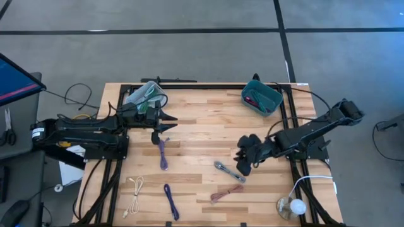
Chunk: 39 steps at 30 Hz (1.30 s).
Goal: Pick & Place USB Port
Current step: Put the white black charger cable into the green bin
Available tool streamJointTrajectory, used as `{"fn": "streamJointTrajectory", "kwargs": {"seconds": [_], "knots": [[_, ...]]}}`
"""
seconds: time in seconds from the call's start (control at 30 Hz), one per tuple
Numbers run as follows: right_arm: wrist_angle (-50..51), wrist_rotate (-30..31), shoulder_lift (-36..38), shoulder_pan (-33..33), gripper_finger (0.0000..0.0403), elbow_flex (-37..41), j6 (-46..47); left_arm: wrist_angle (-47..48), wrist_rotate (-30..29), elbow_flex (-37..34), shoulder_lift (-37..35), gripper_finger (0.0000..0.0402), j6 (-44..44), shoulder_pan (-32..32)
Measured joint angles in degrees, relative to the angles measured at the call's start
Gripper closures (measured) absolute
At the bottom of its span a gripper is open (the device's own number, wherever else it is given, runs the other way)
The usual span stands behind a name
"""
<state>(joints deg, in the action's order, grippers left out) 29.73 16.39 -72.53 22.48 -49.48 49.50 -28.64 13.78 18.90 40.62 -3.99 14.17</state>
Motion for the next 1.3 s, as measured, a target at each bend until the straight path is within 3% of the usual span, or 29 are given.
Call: {"fn": "streamJointTrajectory", "kwargs": {"seconds": [0.23, 0.67, 1.13, 1.3], "knots": [[7.0, -10.6, -10.3, 0.0, 0.0283, -7.4, 4.2, 0.1, 0.0, 0.0, 0.0, 0.0291, 0.0, 0.0], [8.8, -16.7, -26.0, 0.1, 0.0283, -12.3, 4.8, 0.1, 0.0, 0.0, 0.0, 0.0291, -0.2, 0.0], [9.4, -19.4, -32.5, 0.1, 0.0285, -12.5, 4.0, 0.1, 0.0, 0.0, 0.0, 0.0291, -0.2, 0.0], [9.7, -19.4, -31.9, 0.0, 0.0330, -12.3, 2.8, 0.1, 0.0, 0.0, 0.0, 0.0291, -0.2, 0.0]]}}
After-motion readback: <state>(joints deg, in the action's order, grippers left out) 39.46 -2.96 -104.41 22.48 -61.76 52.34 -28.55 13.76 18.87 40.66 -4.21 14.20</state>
